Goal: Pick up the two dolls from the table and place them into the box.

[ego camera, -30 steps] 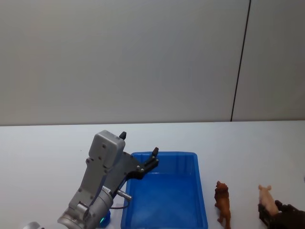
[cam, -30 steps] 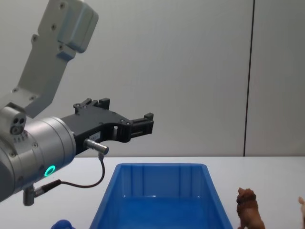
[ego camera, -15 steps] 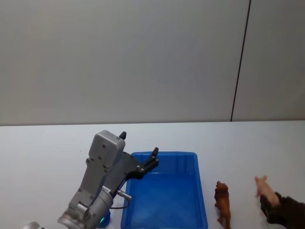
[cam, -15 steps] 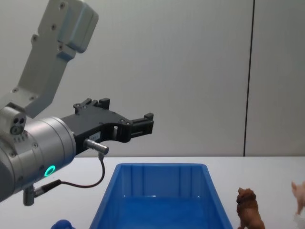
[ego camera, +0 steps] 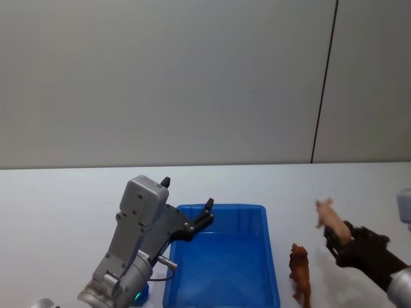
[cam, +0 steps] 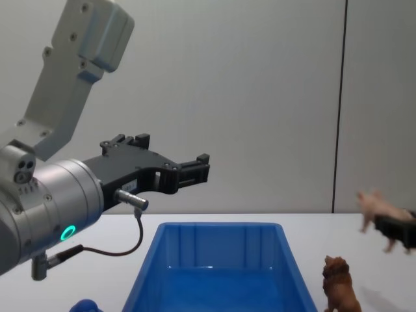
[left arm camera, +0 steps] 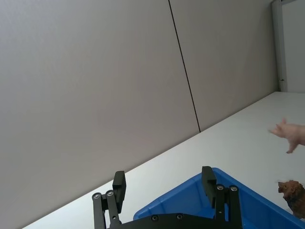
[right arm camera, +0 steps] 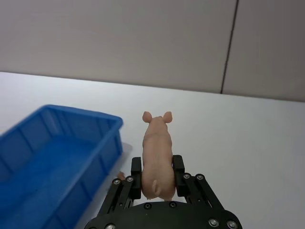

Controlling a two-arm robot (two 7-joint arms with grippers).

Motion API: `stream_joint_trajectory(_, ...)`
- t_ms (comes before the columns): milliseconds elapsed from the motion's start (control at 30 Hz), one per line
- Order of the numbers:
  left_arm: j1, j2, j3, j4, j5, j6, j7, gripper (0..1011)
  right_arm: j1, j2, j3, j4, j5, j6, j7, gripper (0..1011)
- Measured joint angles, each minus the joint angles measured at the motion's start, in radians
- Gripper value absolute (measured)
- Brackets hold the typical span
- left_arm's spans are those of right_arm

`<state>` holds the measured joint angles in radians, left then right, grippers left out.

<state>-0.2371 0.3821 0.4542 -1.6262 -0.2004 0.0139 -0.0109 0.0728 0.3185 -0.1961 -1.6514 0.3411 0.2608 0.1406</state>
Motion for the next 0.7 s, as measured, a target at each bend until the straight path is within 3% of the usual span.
stream_joint_trajectory(300, 0.000, 0.000, 0.000, 0.000, 0.000, 0.000, 0.000, 1002, 0.075, -0.042, -0.025, -0.007, -0.012, 0.049, 0.083, 371)
stream_joint_trajectory(700, 0.000, 0.000, 0.000, 0.000, 0.000, 0.000, 0.000, 1002, 0.194, -0.127, -0.078, 0.078, -0.040, 0.152, 0.186, 371)
